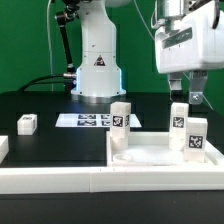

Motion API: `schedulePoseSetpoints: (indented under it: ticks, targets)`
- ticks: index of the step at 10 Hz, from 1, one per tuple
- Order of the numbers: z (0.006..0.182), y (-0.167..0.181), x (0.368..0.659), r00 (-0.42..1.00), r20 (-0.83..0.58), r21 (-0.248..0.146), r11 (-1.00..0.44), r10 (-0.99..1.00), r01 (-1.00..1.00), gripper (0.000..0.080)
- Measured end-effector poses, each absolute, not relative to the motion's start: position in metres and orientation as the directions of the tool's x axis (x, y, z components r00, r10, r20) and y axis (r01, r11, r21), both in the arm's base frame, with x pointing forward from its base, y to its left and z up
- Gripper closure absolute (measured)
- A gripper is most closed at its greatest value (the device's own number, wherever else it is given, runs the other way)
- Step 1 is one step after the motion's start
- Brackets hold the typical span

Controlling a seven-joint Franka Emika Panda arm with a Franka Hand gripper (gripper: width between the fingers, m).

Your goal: Assemble square table

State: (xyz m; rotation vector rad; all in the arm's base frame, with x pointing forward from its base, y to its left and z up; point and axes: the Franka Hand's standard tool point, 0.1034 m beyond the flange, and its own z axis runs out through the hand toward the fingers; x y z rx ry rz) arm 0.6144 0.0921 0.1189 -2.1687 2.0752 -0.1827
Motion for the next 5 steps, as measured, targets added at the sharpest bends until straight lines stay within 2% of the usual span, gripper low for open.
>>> schedulePoseSetpoints:
  ticks: [2,3,4,5]
  targets:
    - [0.118,0.091,0.614,0.064,-0.001,-0.178,-0.063,-0.998,-0.982,0.015]
    - [0.12,0.081,0.612,0.293,0.032,-0.154,-0.295,-0.956,-0.943,0.015]
    - [0.123,0.067,0.612,0.379,0.041,-0.17,-0.38,-0.925,-0.909,0.015]
    - [0.124,0.061,0.608,0.356,0.044,-0.192,-0.358,-0.933,-0.914,0.015]
